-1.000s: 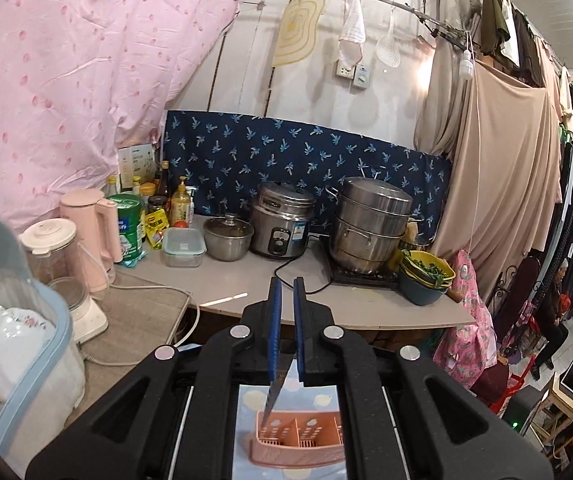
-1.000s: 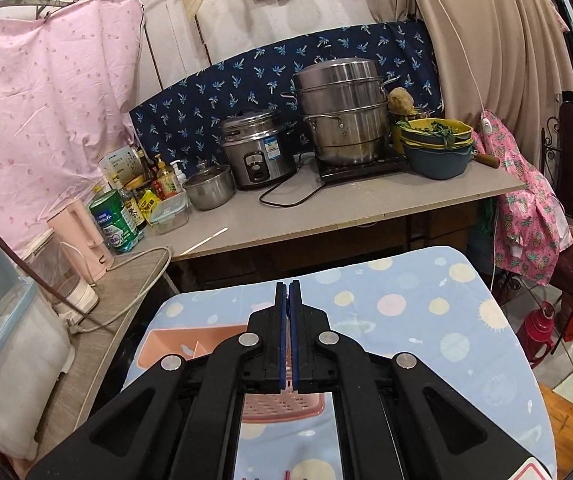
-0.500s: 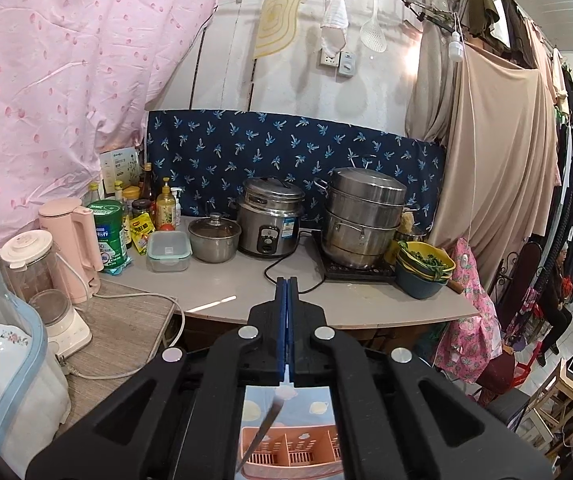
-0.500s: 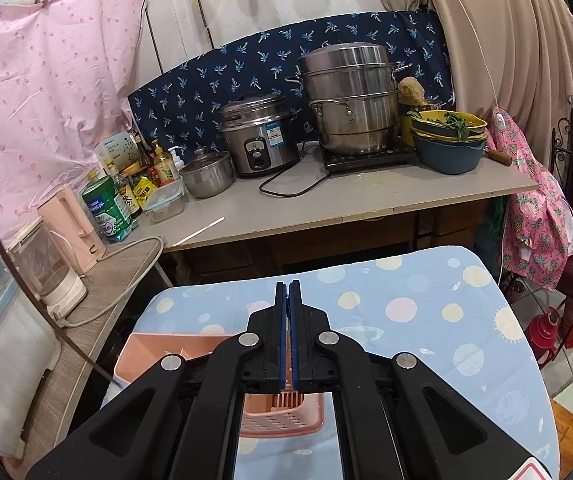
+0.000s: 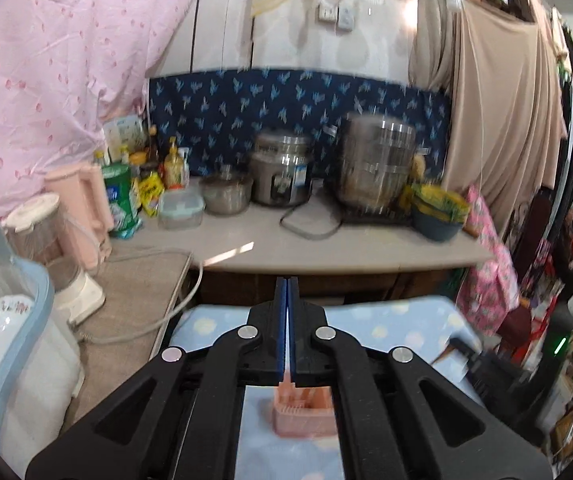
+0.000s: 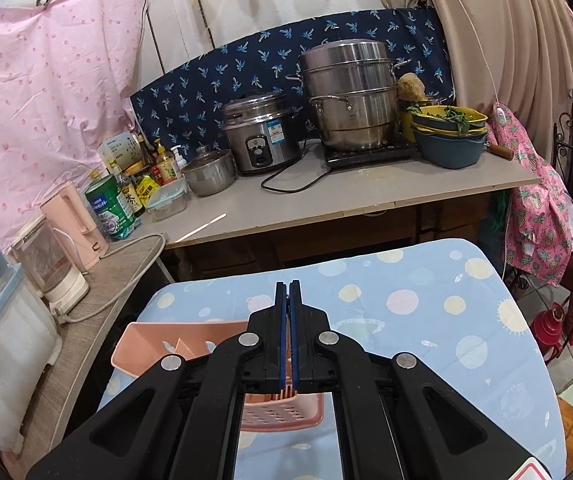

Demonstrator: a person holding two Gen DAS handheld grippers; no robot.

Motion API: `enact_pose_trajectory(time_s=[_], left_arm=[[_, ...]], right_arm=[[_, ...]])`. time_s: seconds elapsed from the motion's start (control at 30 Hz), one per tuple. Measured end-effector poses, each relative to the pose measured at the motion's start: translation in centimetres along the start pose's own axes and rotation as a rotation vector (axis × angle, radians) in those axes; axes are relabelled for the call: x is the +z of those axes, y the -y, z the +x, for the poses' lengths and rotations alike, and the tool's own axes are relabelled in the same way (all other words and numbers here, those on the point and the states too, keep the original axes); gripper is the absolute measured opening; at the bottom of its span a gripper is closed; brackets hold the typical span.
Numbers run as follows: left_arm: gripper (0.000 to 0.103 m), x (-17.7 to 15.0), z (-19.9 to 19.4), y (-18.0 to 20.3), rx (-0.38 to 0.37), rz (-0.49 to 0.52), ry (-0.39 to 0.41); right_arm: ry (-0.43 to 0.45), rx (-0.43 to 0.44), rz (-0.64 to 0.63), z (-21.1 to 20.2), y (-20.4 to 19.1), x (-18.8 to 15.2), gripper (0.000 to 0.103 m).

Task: Organize utensils
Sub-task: 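Lower the chopstick into the pink basket and open the left tool while the right drops the spoon in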

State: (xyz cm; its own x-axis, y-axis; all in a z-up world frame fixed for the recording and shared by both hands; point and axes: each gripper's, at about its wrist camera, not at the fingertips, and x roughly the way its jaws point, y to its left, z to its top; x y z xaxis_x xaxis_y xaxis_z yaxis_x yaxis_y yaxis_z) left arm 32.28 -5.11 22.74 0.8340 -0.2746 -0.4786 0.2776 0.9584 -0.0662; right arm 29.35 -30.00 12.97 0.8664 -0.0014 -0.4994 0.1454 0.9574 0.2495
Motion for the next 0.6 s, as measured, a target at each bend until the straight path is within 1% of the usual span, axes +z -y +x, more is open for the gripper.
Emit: enact_pose_trajectory(time_s=[0.07, 0.13, 0.27, 0.37, 0.43, 0.53, 0.6], left_arm=[[0.001, -2.7, 0.7, -0.7, 0.013, 0.02, -0.061], [0.001, -5.2, 1.1, -1.3, 0.044, 0.042, -0.101], [0.001, -8.6, 1.0, -2.4, 0.056, 0.033, -0.152], [0.002, -10.9, 1.2, -3.0, 0.056, 0.031, -0.194], [0.002, -12.3, 1.2, -3.3, 0.06, 0.031, -0.216], [0.002, -14.5, 1.5, -3.9, 0.066, 0.033, -0.255], [0.002, -16.3, 1.7, -4.2, 0.061, 0.031, -0.29]], right_arm=[[0.007, 0.002, -0.007, -0.3, -0.1, 0.3, 0.002], [0.007, -0.005, -0.023, -0.2, -0.5, 0.6, 0.002], [0.003, -0.012, -0.039, 0.7, -1.4, 0.7, 0.002], [-0.016, -0.06, -0.069, 1.9, -1.7, -0.2, 0.002], [-0.044, -0.06, -0.056, 2.6, -1.3, -1.1, 0.003], [-0.05, -0.064, -0.042, 2.2, -0.9, -1.9, 0.008], [-0.043, -0.056, -0.033, 1.1, -0.7, -2.4, 0.016]])
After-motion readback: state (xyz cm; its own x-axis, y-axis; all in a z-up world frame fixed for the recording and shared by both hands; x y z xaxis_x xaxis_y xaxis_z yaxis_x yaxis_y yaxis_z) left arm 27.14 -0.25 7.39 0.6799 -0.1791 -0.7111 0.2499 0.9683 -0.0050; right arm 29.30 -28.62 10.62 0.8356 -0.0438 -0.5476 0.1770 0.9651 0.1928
